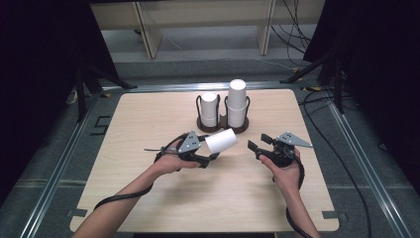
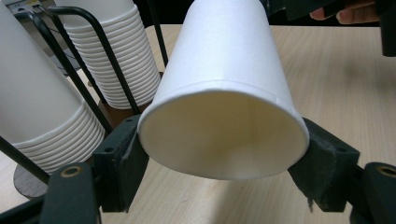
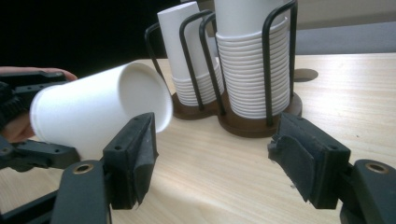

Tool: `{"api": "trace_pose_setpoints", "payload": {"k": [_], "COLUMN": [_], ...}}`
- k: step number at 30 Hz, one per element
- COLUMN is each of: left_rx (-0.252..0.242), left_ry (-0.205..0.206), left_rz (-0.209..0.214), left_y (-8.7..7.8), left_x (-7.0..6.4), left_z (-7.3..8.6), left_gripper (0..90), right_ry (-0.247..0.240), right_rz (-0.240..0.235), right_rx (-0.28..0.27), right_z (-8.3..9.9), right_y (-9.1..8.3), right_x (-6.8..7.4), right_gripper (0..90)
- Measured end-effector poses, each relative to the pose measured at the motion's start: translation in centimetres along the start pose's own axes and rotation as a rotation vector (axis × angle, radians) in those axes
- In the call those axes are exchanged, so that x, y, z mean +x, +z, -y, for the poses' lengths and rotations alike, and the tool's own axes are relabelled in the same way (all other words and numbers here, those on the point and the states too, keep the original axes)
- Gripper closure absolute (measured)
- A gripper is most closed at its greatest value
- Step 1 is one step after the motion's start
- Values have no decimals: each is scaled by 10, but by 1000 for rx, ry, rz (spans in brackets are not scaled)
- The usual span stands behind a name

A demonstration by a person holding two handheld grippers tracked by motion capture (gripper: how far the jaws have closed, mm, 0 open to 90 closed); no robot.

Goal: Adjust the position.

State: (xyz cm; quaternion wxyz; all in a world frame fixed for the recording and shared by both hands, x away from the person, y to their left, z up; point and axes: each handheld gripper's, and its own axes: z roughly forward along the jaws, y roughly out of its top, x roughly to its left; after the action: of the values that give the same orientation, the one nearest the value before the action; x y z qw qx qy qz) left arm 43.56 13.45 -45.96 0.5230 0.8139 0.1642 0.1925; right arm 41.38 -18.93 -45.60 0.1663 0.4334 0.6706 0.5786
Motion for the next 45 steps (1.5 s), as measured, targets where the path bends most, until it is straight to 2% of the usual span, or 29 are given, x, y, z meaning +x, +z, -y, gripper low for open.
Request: {"api": "trace_pose_setpoints", "payload": {"k": [3,5,6,8,10,13,14,15,16,17,19,20,22,29,30,32,35,40,41,42,44,45], "left_rx": [1,20,24,33,35,70,79,79,89,89,105,115,143,181,186,196,210,242,234,254,247,256], "left_ry": [6,20,27,35,37,73,75,75,94,94,111,121,147,195,201,219,229,254,253,262,267,271], "left_rz": [11,45,49,63,72,105,119,119,132,132,156,158,181,196,197,201,211,236,235,242,236,240], "left_y": [-2,-5,-5,-7,-8,-10,-11,-11,-12,-12,-13,-14,-17,-21,-22,-23,-24,-25,-25,-26,-25,-25], "left_x": [1,4,5,5,5,5,4,4,3,3,3,3,3,5,5,6,6,7,7,8,7,7], "left_z": [0,-1,-1,-1,-1,-4,-4,-4,-6,-6,-8,-9,-13,-21,-22,-24,-25,-29,-29,-31,-32,-33], "left_gripper": [252,252,252,253,254,255,255,255,255,255,256,256,256,257,257,258,258,259,259,260,260,260], "right_ry": [-22,-44,-42,-18,-20,-46,-6,-50,-42,-42,-57,-65,-63,-73,-63,-79,-75,-84,-84,-83,-84,-56], "right_rz": [6,23,4,1,1,18,4,10,-1,-1,5,13,-2,-16,-21,-4,-21,-14,-14,-14,-20,-25], "right_rx": [2,7,-4,4,16,3,11,10,12,12,4,17,12,21,31,37,33,32,32,39,34,48], "right_z": [0,0,1,1,0,1,2,1,1,1,2,2,3,3,3,4,4,4,4,4,5,5], "right_y": [-1,-2,-2,-3,-4,-5,-6,-6,-7,-7,-6,-7,-6,-5,-6,-5,-4,-5,-5,-5,-5,-6], "right_x": [-2,-3,-4,-3,-4,-6,-4,-7,-7,-7,-7,-8,-7,-7,-6,-6,-6,-5,-5,-5,-5,-3], "right_gripper": [302,302,302,302,302,301,300,300,299,299,297,296,296,296,295,296,296,296,296,296,296,299]}}
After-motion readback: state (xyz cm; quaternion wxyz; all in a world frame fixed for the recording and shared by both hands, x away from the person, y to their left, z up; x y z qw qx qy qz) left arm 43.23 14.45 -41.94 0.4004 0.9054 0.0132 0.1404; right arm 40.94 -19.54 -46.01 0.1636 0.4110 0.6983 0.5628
